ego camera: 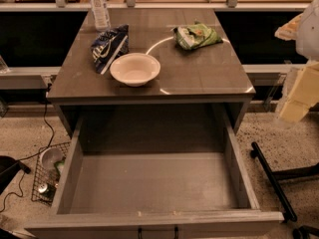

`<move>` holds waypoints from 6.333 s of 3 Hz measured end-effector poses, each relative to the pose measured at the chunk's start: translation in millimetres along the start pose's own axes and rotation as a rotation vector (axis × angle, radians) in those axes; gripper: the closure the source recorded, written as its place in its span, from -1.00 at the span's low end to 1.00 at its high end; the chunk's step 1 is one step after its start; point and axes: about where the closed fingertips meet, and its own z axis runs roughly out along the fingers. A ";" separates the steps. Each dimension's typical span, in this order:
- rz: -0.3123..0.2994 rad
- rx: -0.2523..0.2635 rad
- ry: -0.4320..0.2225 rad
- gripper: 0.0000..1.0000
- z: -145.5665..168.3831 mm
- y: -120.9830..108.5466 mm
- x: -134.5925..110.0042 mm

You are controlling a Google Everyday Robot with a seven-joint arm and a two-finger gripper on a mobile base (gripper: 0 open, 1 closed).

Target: Place green jalapeno chip bag into top drawer

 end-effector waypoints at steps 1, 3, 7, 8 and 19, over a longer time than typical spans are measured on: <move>0.000 0.000 0.000 -1.00 -0.1 0.0 0.0; 0.172 0.112 -0.185 -1.00 23.6 -52.7 -1.4; 0.475 0.323 -0.551 -1.00 76.0 -168.5 -12.4; 0.499 0.341 -0.576 -1.00 79.7 -171.5 -20.2; 0.825 0.400 -0.823 -0.97 289.5 -353.3 -105.7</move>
Offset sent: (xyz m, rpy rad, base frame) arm 0.1021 -0.0185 0.0044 0.3198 -0.3078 -0.2106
